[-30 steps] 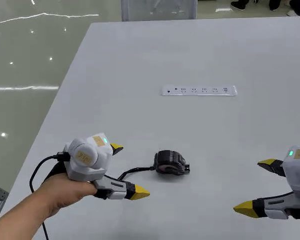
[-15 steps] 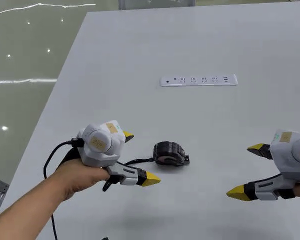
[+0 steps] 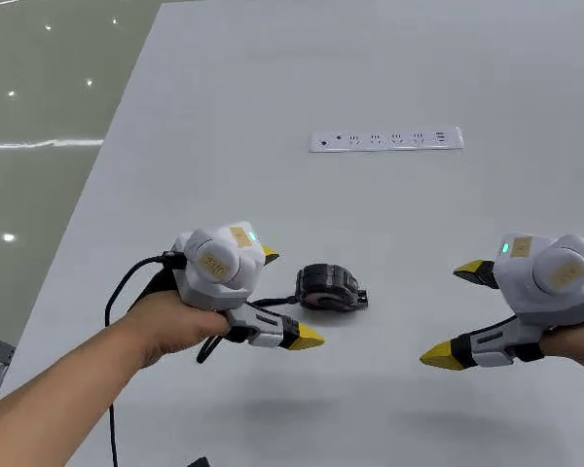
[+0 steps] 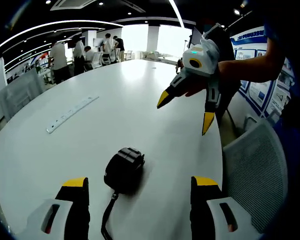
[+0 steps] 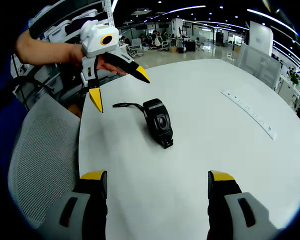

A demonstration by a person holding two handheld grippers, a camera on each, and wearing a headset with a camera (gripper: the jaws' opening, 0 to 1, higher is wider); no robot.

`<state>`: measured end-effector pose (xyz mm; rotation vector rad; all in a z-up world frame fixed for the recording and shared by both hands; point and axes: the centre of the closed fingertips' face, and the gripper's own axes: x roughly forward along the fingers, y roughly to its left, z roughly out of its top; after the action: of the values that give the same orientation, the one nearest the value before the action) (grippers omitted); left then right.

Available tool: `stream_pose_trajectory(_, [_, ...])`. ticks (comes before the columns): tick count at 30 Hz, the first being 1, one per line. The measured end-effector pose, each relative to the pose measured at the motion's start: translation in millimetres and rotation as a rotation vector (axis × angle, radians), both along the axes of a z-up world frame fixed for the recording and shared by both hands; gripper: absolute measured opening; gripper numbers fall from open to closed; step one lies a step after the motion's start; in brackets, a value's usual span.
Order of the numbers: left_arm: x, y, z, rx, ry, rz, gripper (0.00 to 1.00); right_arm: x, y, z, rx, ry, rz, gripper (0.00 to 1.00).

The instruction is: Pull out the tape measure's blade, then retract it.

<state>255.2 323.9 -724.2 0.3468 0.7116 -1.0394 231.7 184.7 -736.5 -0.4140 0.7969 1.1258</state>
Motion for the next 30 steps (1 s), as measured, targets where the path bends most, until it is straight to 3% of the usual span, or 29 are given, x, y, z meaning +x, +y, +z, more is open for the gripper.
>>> stream_pose_trajectory(22, [22.2, -17.7, -24.5, 0.084, -0.003, -0.127, 0.69, 27.5, 35.1, -31.9, 0.015, 0.002, 0.121, 0.68])
stream_pose_trajectory(30, [25.6, -24.8, -34.2, 0.119, -0.011, -0.168, 0.65, 36.5, 46.1, -39.6, 0.031, -0.028, 0.164, 0.62])
